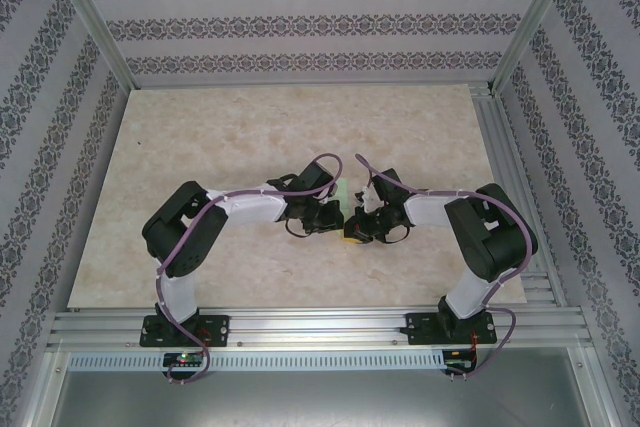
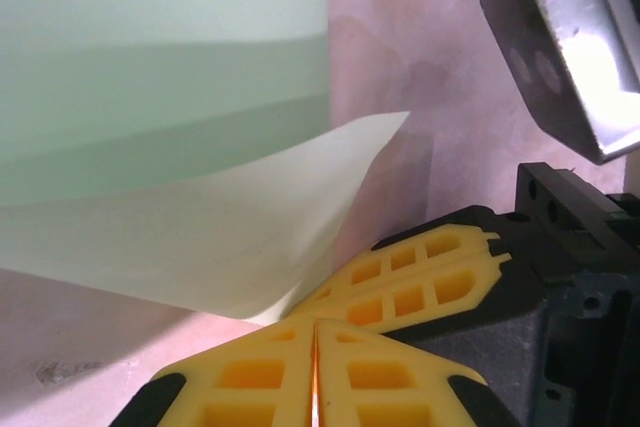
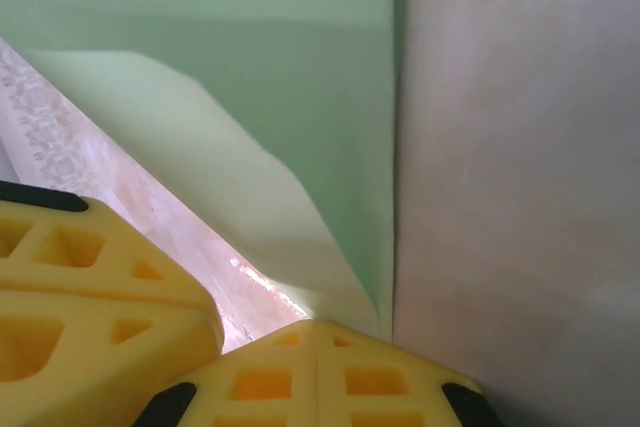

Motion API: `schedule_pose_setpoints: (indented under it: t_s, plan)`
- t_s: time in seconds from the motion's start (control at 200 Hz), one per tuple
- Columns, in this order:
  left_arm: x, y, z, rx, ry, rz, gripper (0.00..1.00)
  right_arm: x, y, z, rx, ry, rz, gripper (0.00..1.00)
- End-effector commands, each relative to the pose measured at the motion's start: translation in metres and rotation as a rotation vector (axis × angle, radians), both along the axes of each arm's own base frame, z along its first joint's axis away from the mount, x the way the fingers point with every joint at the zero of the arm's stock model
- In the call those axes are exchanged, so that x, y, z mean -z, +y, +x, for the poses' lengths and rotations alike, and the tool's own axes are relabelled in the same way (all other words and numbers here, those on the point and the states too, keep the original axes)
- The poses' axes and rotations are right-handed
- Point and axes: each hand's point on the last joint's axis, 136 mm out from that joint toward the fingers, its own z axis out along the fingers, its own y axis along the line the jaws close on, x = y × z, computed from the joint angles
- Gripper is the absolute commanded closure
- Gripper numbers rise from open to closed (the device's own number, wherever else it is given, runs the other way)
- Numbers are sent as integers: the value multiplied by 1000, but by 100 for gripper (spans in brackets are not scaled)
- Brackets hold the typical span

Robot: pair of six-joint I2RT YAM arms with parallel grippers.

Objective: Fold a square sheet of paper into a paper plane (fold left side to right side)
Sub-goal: Third fold the triangle at the center of the table.

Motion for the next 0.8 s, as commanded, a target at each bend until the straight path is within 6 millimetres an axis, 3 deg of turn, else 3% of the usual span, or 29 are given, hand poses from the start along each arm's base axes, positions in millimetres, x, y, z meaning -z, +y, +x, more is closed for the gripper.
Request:
schedule_pose_setpoints:
  t_s: [0.0, 0.16, 0.43, 0.794]
  plan:
    - [26, 7, 8, -70, -16, 59, 89, 42, -37, -24, 44, 110, -218, 99]
    - [20, 15, 12, -95, -23, 48, 88, 42, -37, -23, 44, 110, -216, 99]
    - [1, 0, 18, -73, -42, -30, 87, 41, -36, -22, 41, 107, -216, 99]
    - [-9, 4, 36, -105, -90, -35, 88, 43, -40, -23, 47, 115, -239, 100]
